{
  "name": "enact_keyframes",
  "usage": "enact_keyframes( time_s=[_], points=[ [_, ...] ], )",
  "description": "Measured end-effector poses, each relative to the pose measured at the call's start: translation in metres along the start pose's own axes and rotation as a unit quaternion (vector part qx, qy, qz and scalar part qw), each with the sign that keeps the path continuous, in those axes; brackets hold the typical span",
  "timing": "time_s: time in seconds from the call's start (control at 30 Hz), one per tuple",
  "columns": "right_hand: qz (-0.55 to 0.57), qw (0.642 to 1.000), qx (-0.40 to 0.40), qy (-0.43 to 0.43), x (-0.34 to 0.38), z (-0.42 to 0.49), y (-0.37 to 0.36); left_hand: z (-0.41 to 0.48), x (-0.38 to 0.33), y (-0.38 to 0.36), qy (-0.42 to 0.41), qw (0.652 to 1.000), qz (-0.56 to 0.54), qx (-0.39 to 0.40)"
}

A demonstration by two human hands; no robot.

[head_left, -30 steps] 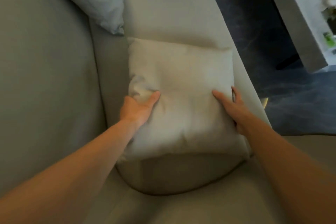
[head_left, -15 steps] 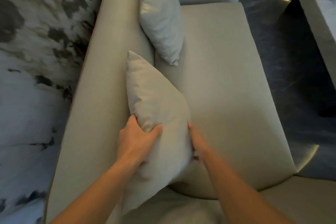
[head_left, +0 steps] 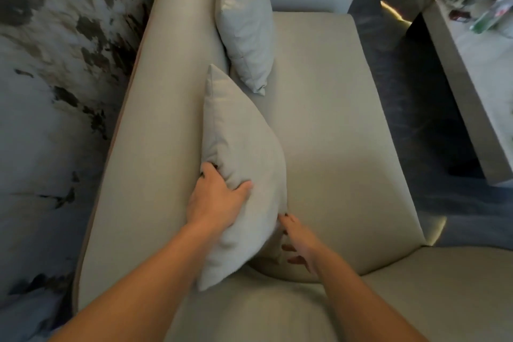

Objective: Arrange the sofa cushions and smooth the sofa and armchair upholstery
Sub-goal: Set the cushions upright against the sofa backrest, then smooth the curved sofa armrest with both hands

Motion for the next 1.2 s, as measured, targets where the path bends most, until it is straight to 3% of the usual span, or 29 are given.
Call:
enact_keyframes(
  time_s=[0.17, 0.27, 0.47, 0.6, 0.7, 0.93, 1.07, 1.2],
  points=[
    [-0.16, 0.983, -0.013, 0.095, -0.037, -0.063, 0.035, -0.038, 0.005, 0.033, -0.072, 0.997, 0.036, -0.013],
    [-0.31, 0.922, -0.078, 0.218, -0.047, -0.106, 0.057, -0.064, 0.018, 0.046, -0.099, 0.992, 0.078, -0.015],
    [-0.444, 0.798, -0.225, 0.339, -0.092, -0.163, 0.058, -0.125, 0.064, 0.062, -0.214, 0.972, 0.093, -0.03],
    [-0.428, 0.773, -0.287, 0.37, -0.106, -0.174, 0.052, -0.17, 0.096, 0.058, -0.314, 0.934, 0.155, -0.074],
    [-0.402, 0.759, -0.328, 0.394, -0.106, -0.176, 0.051, -0.204, 0.1, 0.053, -0.293, 0.932, 0.181, -0.112],
    [-0.407, 0.732, -0.286, 0.465, -0.138, -0.191, 0.06, -0.271, 0.095, 0.023, -0.177, 0.956, 0.175, -0.151],
    [-0.4, 0.699, -0.304, 0.509, -0.173, -0.207, 0.076, -0.287, 0.093, 0.015, -0.167, 0.947, 0.191, -0.195],
    [-0.368, 0.697, -0.315, 0.529, -0.171, -0.207, 0.08, -0.279, 0.092, 0.009, -0.16, 0.941, 0.219, -0.203]
  ],
)
Point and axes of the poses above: each hand's wrist, its own z-axis towards the middle knuckle, its own y-axis out of the back of the hand, x = y × z, the point moved 4 cm from there along z, towards the middle knuckle, and after that the axes turned 13 degrees about -x, right-handed, at the moved point
